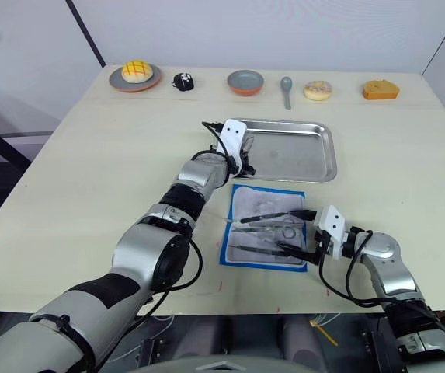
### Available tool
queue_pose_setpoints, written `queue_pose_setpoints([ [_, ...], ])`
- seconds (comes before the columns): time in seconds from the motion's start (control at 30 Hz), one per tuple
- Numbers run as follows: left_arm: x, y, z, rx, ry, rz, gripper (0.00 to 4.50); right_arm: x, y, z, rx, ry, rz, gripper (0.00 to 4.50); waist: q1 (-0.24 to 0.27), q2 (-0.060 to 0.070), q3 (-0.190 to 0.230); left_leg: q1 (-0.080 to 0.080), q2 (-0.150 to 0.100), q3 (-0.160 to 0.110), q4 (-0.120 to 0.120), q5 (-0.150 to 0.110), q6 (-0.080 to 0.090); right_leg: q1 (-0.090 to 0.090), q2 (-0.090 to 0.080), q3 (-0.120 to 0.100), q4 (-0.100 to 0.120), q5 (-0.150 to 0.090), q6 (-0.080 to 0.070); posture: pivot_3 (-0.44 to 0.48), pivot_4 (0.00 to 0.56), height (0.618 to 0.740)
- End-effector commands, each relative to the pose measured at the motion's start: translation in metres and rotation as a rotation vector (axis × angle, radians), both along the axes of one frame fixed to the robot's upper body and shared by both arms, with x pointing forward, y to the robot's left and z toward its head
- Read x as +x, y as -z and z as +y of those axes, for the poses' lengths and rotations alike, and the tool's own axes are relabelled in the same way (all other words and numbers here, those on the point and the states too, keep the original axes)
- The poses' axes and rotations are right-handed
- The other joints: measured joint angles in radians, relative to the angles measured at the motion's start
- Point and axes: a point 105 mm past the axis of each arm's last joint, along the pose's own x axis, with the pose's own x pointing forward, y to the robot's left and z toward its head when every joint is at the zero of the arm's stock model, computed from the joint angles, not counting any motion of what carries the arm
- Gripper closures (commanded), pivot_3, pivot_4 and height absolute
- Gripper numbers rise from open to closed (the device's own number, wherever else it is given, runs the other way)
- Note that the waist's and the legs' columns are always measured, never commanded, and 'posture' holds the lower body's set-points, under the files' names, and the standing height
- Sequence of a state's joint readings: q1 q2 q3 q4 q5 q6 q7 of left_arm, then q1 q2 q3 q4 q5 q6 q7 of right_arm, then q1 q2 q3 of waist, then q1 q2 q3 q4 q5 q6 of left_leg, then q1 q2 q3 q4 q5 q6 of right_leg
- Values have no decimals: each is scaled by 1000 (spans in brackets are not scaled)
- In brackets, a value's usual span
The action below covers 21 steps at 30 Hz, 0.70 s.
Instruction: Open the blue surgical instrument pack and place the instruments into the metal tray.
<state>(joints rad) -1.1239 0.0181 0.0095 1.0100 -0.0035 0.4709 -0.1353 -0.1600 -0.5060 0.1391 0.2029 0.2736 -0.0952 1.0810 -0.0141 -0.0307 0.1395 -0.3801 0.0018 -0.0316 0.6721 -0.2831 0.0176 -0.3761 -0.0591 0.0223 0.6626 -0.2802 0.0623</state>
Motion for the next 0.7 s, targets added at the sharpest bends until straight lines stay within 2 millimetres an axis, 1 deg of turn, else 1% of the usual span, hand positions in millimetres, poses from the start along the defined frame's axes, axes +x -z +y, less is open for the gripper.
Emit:
queue_pose_setpoints([
  [0.03,3,-13,-4,-25,14,-32,4438,-17,45,-8,-86,24,186,0,0,0,0,0,0,0,0,0,0,0,0,0,0,0,0,0,150,740],
  [0.1,4,-14,-4,-23,17,-33,3667,-18,46,-8,-86,24,188,0,0,0,0,0,0,0,0,0,0,0,0,0,0,0,0,0,150,740],
  [0.13,4,-14,-4,-19,17,-36,3571,-18,46,-8,-85,24,188,0,0,0,0,0,0,0,0,0,0,0,0,0,0,0,0,0,150,740],
  [0.17,4,-15,-4,-15,16,-42,3266,-18,46,-8,-85,24,189,0,0,0,0,0,0,0,0,0,0,0,0,0,0,0,0,0,150,740],
  [0.43,4,-28,-9,-11,44,-86,3266,-18,46,-7,-83,23,186,0,0,0,0,0,0,0,0,0,0,0,0,0,0,0,0,0,150,740],
  [0.57,4,-43,-11,-17,65,-134,3266,-17,46,-7,-84,22,185,0,0,0,0,0,0,0,0,0,0,0,0,0,0,0,0,0,150,740],
  [0.7,-1,-55,-14,-66,92,-160,3266,-17,45,-6,-82,23,184,0,0,0,0,0,1,0,0,0,0,0,0,0,0,0,0,0,150,740],
])
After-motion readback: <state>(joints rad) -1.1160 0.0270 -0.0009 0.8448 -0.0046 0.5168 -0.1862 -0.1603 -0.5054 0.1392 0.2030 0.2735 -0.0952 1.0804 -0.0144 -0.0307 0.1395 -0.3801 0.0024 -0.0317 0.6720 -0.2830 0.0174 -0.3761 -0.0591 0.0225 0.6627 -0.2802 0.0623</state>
